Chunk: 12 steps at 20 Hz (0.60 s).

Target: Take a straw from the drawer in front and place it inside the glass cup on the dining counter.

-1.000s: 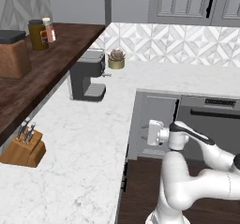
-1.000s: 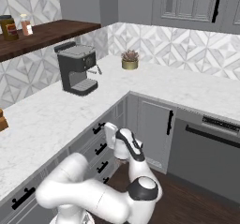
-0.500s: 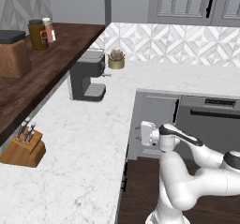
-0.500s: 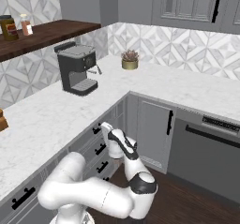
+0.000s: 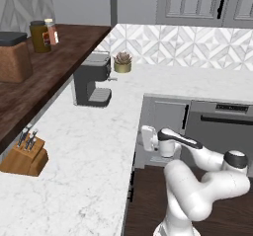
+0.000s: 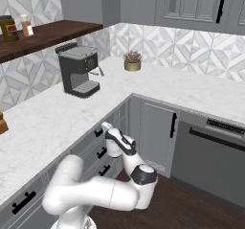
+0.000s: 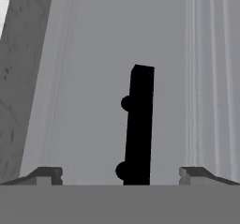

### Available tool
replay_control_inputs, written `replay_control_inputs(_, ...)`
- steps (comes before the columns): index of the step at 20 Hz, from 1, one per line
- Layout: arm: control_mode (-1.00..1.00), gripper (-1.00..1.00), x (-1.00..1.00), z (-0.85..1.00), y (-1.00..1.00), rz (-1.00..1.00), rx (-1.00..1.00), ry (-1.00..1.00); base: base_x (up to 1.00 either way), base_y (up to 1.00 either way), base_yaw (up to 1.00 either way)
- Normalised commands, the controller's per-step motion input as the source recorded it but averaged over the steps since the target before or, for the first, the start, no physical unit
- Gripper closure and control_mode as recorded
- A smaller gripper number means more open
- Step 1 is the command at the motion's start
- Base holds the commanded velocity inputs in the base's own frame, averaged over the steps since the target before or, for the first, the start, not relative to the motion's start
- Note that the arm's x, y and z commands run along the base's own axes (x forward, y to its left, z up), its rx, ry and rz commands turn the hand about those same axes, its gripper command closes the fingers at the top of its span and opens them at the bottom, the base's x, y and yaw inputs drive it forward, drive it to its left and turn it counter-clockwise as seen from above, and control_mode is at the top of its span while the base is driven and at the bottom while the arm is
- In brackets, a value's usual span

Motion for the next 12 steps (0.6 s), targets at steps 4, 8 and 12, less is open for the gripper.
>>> replay_control_inputs(4,-1.0,-1.0,0.31,-0.38,0.0,-0.01,0.0,0.03,0.0,0.0,0.0)
replay_control_inputs(8,-1.0,-1.0,0.19,-0.46,0.0,0.0,0.0,0.04,0.0,0.0,0.0)
replay_control_inputs(12,-1.0,-1.0,0.12,-0.43,0.0,0.0,0.0,0.03,0.0,0.0,0.0)
